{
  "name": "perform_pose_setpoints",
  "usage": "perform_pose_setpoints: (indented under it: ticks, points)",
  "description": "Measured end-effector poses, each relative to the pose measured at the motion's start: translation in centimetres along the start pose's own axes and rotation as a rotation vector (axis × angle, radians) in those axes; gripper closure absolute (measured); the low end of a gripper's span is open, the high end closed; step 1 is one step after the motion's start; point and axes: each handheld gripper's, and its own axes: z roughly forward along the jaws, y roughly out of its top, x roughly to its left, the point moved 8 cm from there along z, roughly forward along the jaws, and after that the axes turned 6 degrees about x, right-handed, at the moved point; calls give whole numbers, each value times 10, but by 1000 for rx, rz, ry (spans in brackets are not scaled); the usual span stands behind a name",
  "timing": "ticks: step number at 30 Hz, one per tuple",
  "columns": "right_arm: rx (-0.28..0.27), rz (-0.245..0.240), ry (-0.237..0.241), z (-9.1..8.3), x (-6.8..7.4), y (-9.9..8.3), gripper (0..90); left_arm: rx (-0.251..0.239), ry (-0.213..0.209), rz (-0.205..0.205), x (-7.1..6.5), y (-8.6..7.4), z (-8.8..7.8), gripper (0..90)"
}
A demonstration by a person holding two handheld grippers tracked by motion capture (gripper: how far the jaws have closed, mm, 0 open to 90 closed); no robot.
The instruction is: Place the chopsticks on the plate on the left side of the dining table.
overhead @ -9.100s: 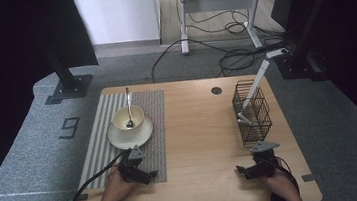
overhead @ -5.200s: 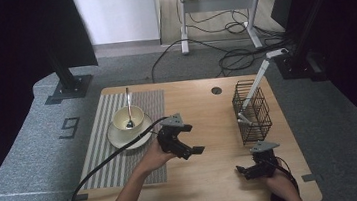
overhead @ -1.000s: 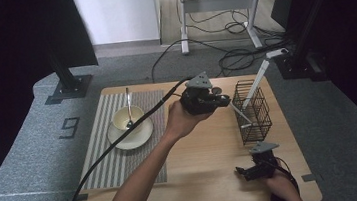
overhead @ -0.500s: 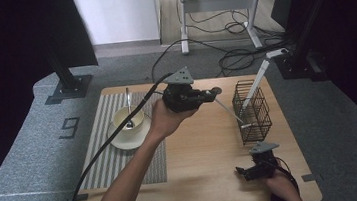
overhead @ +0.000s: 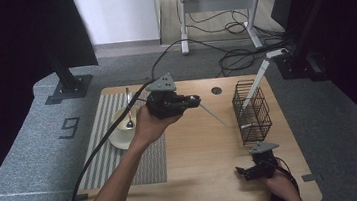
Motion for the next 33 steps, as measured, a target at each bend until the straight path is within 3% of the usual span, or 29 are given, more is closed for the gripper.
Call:
perform_pose_setpoints:
  ticks: [8,15,22,29,33]
  points:
    - [9,-11,12,-1,1,0,0,19,-14,-24,-2,-26,-1,834]
    - [-13,-31,60,-2,11,9,46,23,-39,-39,-6,-43,2,834]
    - [-72,-104,144,-6,33,32,125,25,-65,-43,-13,-55,5,834]
    - [-157,-153,195,-14,51,61,200,40,-87,-40,-19,-61,8,834]
    - [-173,-176,209,-14,57,73,281,48,-101,-45,-21,-65,12,834]
